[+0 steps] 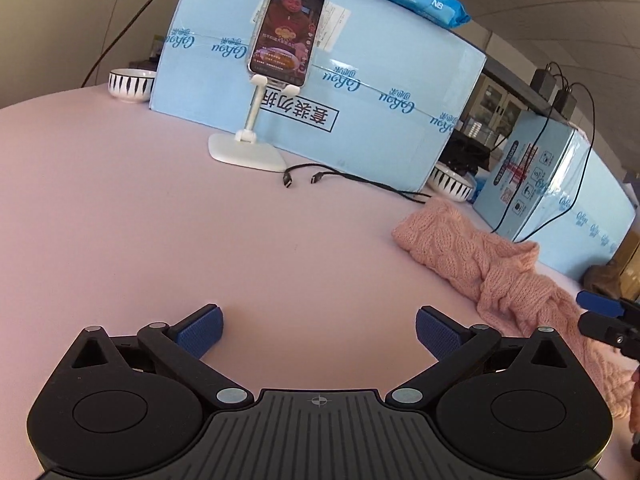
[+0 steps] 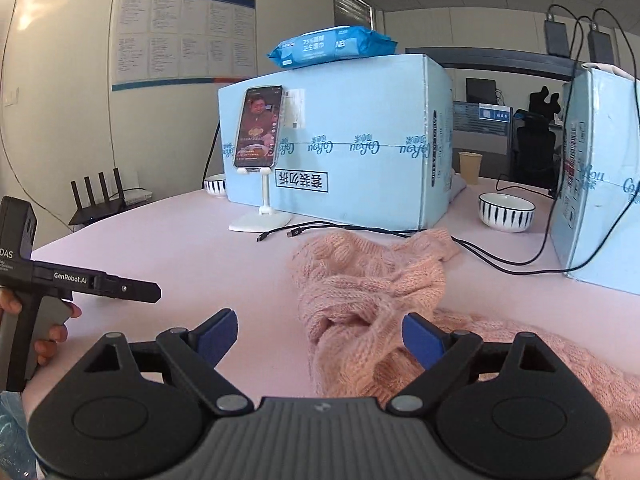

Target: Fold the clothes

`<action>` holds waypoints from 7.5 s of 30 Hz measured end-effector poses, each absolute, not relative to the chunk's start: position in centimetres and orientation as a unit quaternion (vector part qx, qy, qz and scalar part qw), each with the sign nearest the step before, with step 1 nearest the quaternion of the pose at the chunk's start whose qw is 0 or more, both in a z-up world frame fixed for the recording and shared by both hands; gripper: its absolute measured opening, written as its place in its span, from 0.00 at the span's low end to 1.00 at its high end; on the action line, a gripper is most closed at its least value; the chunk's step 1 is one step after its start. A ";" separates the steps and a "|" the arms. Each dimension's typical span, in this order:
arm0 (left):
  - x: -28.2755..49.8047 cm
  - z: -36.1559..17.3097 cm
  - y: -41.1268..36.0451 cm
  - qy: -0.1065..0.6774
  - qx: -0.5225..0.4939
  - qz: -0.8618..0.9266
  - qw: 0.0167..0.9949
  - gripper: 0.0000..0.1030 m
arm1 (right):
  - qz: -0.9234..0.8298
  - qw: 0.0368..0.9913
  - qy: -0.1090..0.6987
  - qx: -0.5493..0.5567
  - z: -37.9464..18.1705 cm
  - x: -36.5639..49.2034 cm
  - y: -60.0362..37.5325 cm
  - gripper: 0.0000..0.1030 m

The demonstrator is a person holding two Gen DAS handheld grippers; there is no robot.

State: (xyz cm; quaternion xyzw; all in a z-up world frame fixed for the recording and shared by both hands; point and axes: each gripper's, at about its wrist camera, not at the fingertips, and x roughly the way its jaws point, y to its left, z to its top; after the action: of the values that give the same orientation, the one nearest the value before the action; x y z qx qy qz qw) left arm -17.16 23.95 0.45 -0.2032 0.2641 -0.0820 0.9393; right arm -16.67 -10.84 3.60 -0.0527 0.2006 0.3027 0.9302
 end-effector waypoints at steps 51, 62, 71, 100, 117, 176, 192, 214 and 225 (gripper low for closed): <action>-10.7 3.9 8.3 0.322 -0.002 -0.203 0.925 0.92 | 0.289 0.892 0.227 0.262 3.2 -20.0 -21.8 0.19; -7.7 2.4 5.8 0.348 -0.019 -0.252 0.903 0.19 | 0.350 0.880 0.210 0.244 -0.7 -22.1 -23.1 0.68; -8.9 6.2 7.5 0.392 -0.037 -0.255 0.883 0.02 | 0.368 0.861 0.228 0.267 -1.9 -21.7 -23.5 0.72; -26.6 6.3 23.6 0.379 -0.277 -0.250 0.847 0.92 | 0.393 0.830 0.208 0.337 -2.3 -22.0 -25.4 0.81; -9.5 2.8 17.4 0.415 -0.130 -0.161 0.886 0.92 | -0.099 0.941 0.189 0.263 1.0 -24.0 -45.2 0.96; -22.7 3.7 23.0 0.446 -0.183 -0.125 0.867 0.92 | 0.586 0.727 0.357 -0.002 1.1 -23.4 -10.1 0.14; -22.0 3.7 20.4 0.454 -0.135 -0.148 0.868 0.98 | 0.525 0.734 0.249 0.351 4.3 -14.8 -18.6 0.17; -19.8 3.3 17.8 0.444 -0.094 -0.171 0.875 1.00 | 0.294 0.805 0.388 0.338 -0.7 -9.8 -16.3 0.58; -19.5 3.1 19.2 0.437 -0.145 -0.178 0.870 1.00 | 0.390 0.835 0.266 0.283 4.4 -10.0 -13.1 0.08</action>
State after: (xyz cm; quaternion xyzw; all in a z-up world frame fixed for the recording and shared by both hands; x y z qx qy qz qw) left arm -19.48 19.15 3.15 -0.1454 0.4368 -0.1784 0.8696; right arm -9.95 -13.14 4.41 0.2830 0.2659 0.3899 0.8350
